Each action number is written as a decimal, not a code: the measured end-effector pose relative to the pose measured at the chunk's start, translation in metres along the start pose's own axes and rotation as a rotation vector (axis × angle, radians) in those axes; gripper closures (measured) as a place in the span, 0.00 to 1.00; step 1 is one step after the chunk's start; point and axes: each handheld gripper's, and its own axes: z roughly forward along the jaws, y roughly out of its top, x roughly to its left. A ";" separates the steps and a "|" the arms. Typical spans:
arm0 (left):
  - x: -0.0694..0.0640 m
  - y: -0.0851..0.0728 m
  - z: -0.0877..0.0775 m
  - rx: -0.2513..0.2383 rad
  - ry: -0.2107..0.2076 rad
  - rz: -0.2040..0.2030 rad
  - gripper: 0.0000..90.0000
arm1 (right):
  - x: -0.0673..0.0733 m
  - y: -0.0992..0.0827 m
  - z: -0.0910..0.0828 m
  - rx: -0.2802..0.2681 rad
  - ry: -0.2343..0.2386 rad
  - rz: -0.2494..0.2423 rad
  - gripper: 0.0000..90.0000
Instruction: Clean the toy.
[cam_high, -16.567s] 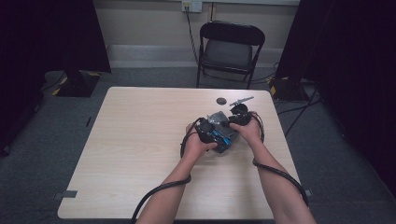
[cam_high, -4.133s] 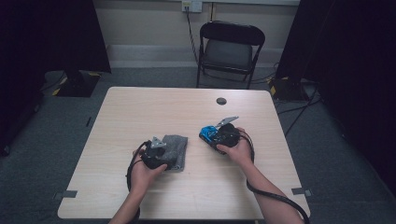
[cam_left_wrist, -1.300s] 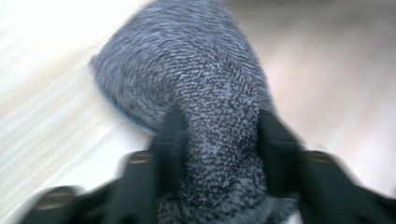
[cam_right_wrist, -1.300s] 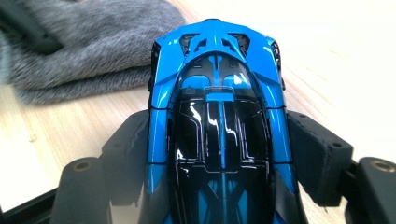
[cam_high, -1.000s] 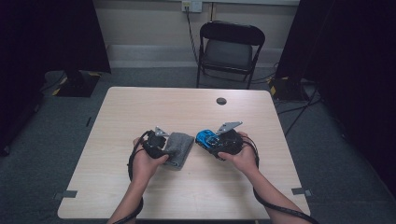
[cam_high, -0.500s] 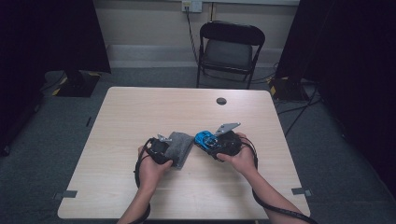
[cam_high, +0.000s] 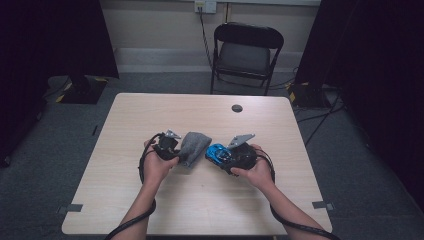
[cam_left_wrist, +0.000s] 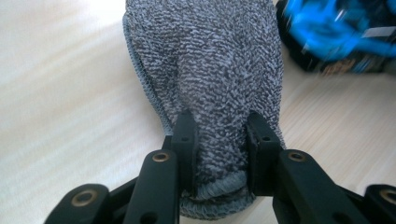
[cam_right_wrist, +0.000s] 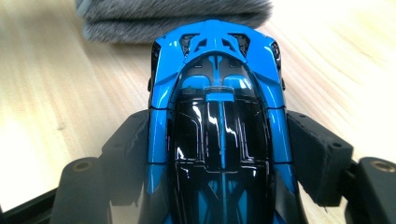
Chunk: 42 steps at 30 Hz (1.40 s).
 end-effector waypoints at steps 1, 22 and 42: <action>-0.001 0.004 -0.001 0.003 -0.004 0.013 0.77 | 0.001 0.000 0.000 0.000 0.002 -0.002 0.31; -0.017 0.027 0.005 0.104 -0.105 0.161 0.78 | 0.002 0.005 -0.008 -0.026 -0.012 -0.018 0.32; -0.023 0.009 -0.002 0.086 -0.187 0.187 0.79 | -0.024 0.006 -0.010 -0.017 -0.069 0.036 0.32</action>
